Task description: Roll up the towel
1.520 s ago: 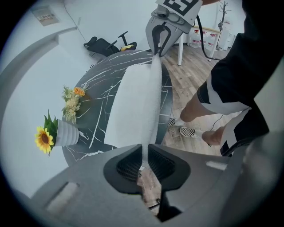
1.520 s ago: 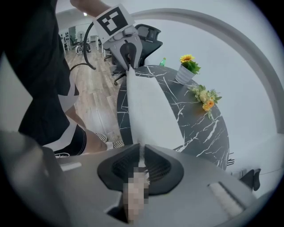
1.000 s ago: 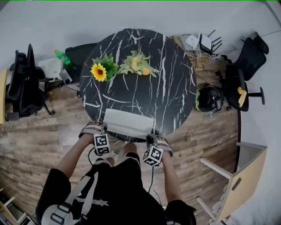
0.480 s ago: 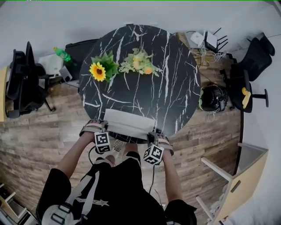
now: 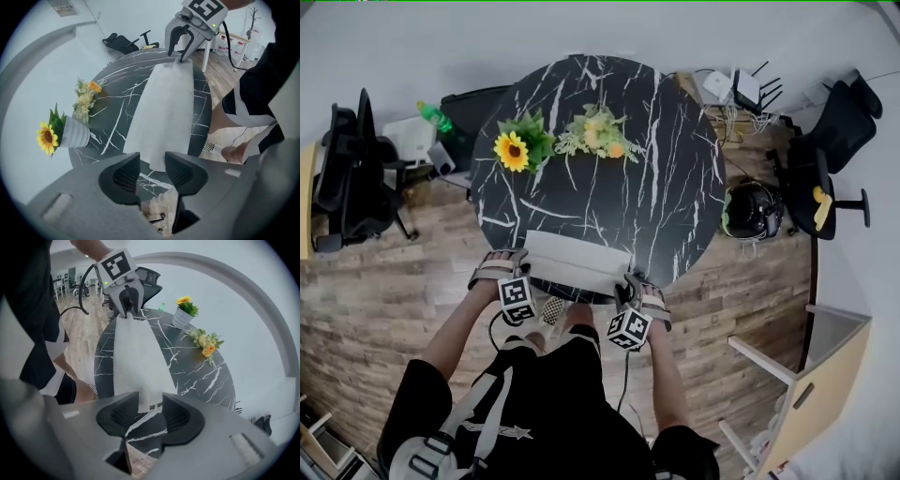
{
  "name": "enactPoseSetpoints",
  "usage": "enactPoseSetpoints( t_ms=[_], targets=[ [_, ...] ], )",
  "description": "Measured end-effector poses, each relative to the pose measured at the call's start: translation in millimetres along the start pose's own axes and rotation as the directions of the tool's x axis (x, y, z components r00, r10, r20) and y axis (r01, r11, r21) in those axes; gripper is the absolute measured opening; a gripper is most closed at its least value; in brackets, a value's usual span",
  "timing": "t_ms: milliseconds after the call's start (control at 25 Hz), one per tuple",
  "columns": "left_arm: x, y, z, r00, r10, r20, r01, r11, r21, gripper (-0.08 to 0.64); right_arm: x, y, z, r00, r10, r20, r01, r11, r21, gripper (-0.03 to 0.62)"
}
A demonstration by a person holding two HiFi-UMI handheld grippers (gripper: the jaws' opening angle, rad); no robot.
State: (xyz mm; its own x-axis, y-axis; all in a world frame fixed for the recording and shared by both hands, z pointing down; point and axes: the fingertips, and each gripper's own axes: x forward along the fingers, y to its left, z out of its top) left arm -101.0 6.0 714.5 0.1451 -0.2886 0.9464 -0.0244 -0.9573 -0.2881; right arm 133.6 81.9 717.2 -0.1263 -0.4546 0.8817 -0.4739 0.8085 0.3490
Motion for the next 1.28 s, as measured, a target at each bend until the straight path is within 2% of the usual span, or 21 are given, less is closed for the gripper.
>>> enactPoseSetpoints(
  t_ms=[360, 680, 1080, 1280],
  targets=[
    [-25.8, -6.8, -2.8, 0.999, 0.026, 0.022, -0.027, 0.999, 0.021, 0.187, -28.0, 6.9, 9.9, 0.999, -0.034, 0.014, 0.034, 0.999, -0.014, 0.166],
    [-24.7, -30.5, -5.5, 1.000, 0.000, 0.024, 0.000, 0.999, 0.037, 0.186, -24.8, 39.6, 8.6, 1.000, 0.011, 0.008, -0.011, 1.000, -0.014, 0.163],
    [0.2, -46.4, -2.9, 0.999, -0.045, 0.012, 0.044, 0.998, 0.050, 0.169, -1.9, 51.0, -1.5, 0.998, 0.058, -0.015, -0.058, 0.998, -0.036, 0.153],
    [7.2, -40.5, -1.4, 1.000, -0.022, 0.015, 0.021, 0.998, 0.053, 0.115, 1.8, 50.7, -3.9, 0.998, 0.055, -0.016, -0.055, 0.998, -0.042, 0.133]
  ],
)
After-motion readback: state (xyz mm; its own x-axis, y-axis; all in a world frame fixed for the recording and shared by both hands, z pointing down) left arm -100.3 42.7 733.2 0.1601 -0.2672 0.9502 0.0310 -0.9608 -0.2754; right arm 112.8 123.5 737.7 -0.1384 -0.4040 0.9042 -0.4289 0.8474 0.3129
